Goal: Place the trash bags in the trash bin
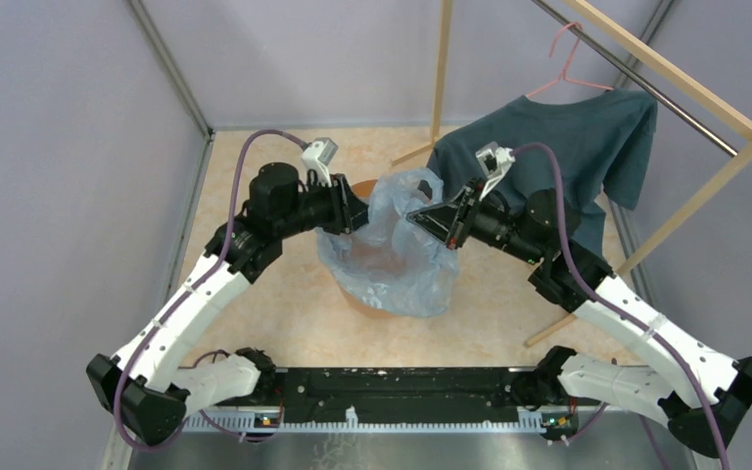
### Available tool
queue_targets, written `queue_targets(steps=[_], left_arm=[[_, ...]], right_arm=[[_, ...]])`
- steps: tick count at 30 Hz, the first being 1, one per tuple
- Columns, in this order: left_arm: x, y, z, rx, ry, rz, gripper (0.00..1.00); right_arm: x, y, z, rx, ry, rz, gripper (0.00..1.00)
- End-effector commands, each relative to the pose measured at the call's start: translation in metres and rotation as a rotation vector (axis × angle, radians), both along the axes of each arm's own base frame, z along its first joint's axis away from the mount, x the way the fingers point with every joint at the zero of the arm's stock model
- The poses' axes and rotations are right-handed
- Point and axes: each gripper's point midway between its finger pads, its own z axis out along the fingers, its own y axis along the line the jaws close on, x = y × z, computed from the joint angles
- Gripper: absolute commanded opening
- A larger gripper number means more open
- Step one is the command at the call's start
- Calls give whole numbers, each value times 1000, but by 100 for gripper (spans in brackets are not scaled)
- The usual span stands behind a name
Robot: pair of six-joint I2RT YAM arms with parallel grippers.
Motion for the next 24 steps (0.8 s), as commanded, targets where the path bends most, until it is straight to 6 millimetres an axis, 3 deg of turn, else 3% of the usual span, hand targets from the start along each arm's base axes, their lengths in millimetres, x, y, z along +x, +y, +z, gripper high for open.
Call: queue_targets(steps=[1,5,9,13,16,19,21,24], left_arm=[[6,-18,-23,3,34,-15,38],[18,-22,-59,72,101,7,35],[20,-26,-64,85,115,-9,47],[22,-20,-28,108,44,-4,62],[13,-10,9,96,-36,-2,78],[1,9,32,109,-89,34,94],[-12,23,41,127,-120,43,98],[-48,31,51,136,-180,-72,99]], right_arm=[[17,4,15,63,1,-52,0],[29,4,12,46,20,-105,0],[34,-3,5,23,23,-149,0],[33,-5,-3,8,29,-153,0],[32,-6,-7,-7,29,-153,0],[33,-6,-7,-13,25,-158,0],[32,-6,-6,-11,24,-154,0],[30,-4,0,5,21,-134,0]])
